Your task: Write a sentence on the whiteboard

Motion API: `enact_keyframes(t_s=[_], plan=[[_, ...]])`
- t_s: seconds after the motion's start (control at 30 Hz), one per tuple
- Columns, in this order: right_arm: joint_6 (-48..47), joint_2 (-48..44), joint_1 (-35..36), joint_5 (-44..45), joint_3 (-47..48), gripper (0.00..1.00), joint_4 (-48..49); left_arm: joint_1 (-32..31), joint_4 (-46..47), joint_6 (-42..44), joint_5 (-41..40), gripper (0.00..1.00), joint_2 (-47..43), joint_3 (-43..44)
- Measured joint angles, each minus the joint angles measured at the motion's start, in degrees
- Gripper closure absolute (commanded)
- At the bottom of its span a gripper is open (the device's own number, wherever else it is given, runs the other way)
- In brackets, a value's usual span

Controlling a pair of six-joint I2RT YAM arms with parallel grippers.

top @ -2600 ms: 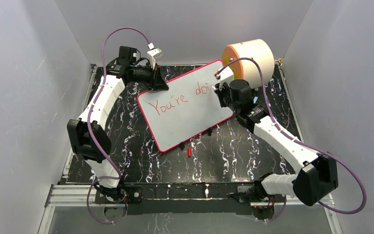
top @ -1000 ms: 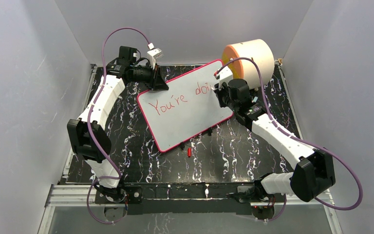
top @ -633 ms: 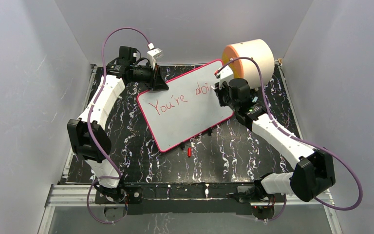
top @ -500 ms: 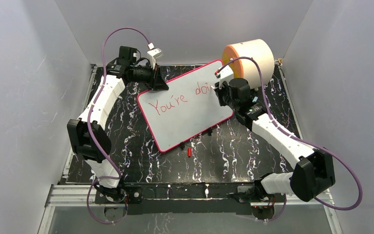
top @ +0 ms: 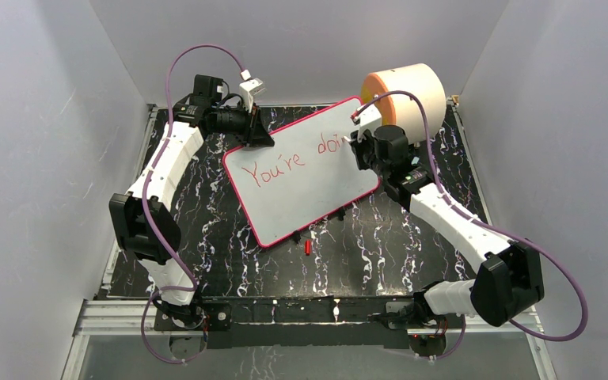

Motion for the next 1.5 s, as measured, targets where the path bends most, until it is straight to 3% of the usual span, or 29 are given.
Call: enact_keyframes(t_s=[1.5], plan=[[1.8,-2.9,-2.3,1.1,-1.4,1.00,-1.7,-1.4,-0.4,0.0,0.0,1.00,0.0,0.1]])
